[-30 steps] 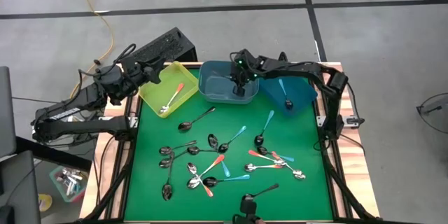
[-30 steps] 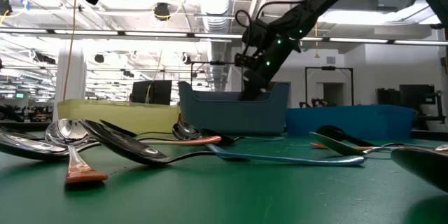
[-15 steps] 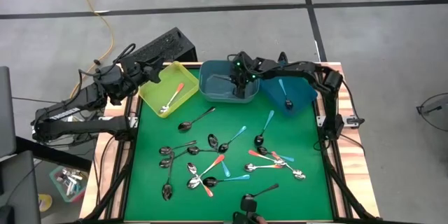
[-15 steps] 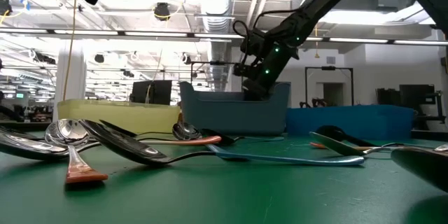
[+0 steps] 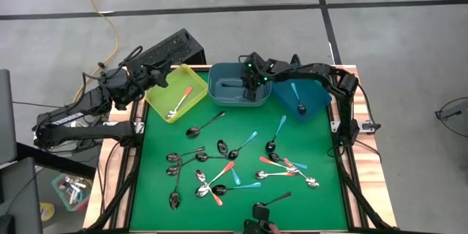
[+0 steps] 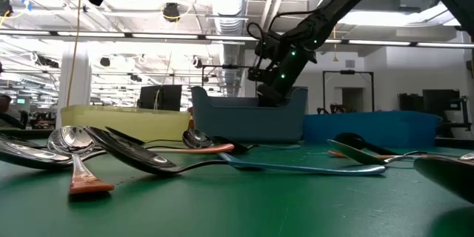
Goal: Sort silverware by color (type)
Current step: Put the black spoon into the light blue bin
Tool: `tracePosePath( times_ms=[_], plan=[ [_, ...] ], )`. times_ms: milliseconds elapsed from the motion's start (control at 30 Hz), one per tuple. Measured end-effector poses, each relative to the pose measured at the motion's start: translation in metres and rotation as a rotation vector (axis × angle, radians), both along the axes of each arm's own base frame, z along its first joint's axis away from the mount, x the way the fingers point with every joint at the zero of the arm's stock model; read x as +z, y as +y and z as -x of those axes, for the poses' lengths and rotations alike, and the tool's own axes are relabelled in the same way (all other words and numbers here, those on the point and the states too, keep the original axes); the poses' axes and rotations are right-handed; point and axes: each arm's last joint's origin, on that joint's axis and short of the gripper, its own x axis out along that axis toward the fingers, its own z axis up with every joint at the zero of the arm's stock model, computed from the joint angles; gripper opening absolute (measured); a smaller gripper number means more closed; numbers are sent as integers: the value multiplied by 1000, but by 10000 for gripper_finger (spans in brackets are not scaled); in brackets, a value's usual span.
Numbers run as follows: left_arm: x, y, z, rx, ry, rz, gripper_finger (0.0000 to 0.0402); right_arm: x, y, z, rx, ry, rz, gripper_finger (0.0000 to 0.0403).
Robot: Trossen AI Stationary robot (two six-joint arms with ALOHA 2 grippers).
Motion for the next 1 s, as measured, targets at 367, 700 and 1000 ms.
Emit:
tracePosePath(
  times_ms=[367, 700, 1000],
  plan=[
    [-5, -2, -2, -112, 119, -34, 176, 98, -3, -17, 31, -73, 8, 89],
    [-26, -8, -1, -305, 301, 90, 176, 219, 24, -9, 68, -145, 37, 88],
    [-51, -6, -12, -360, 523, 230, 176, 250, 49, 2, -31, -177, -90, 87]
  ],
)
